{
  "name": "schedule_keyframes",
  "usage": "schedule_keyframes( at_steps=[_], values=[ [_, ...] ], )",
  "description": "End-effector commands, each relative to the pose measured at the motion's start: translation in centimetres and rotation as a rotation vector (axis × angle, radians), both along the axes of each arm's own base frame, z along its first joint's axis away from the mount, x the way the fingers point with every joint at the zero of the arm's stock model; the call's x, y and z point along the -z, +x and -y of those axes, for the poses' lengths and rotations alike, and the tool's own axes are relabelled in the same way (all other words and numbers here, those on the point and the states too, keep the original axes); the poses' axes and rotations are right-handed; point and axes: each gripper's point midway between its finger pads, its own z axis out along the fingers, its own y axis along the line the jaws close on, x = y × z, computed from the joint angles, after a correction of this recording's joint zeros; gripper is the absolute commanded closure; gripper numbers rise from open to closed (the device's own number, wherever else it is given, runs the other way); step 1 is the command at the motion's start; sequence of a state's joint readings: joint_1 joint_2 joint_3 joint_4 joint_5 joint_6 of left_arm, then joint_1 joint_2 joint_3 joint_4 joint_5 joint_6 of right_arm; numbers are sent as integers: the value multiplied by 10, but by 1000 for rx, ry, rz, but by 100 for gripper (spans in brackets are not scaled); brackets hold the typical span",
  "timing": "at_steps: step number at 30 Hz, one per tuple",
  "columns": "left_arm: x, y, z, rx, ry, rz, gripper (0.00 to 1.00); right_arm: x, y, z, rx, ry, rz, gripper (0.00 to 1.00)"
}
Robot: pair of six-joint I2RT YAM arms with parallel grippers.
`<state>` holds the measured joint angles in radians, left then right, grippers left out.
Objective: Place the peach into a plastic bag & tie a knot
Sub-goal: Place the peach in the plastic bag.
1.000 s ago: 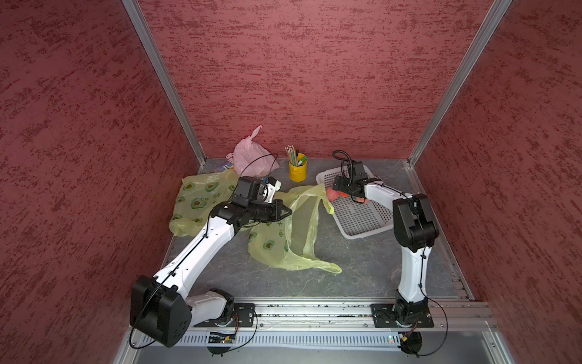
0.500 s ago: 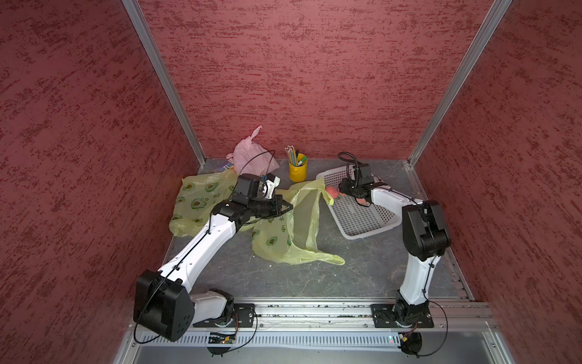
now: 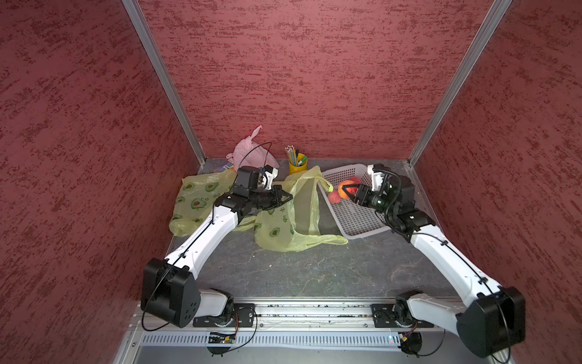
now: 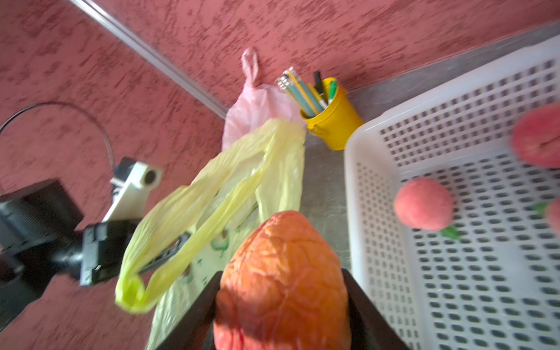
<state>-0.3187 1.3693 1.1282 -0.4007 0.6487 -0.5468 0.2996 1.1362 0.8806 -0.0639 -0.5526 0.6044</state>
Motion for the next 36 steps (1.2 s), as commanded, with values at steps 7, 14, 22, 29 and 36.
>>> schedule_keyframes(
  at_steps=[7,14,22,29,36],
  values=[
    [0,11,4,-9,1,-1,100,-58,-75,-60,-323,112,160,62],
    [-5,6,10,11,-11,2,100,-31,-41,-91,-253,-17,82,64],
    [-10,2,11,22,-71,-5,100,48,19,-104,-102,-226,-81,56],
    [7,7,14,25,-123,-37,100,43,8,-129,-243,-129,-74,18],
    [34,14,4,10,-118,-78,100,-4,3,-70,-84,-182,47,17]
  ],
)
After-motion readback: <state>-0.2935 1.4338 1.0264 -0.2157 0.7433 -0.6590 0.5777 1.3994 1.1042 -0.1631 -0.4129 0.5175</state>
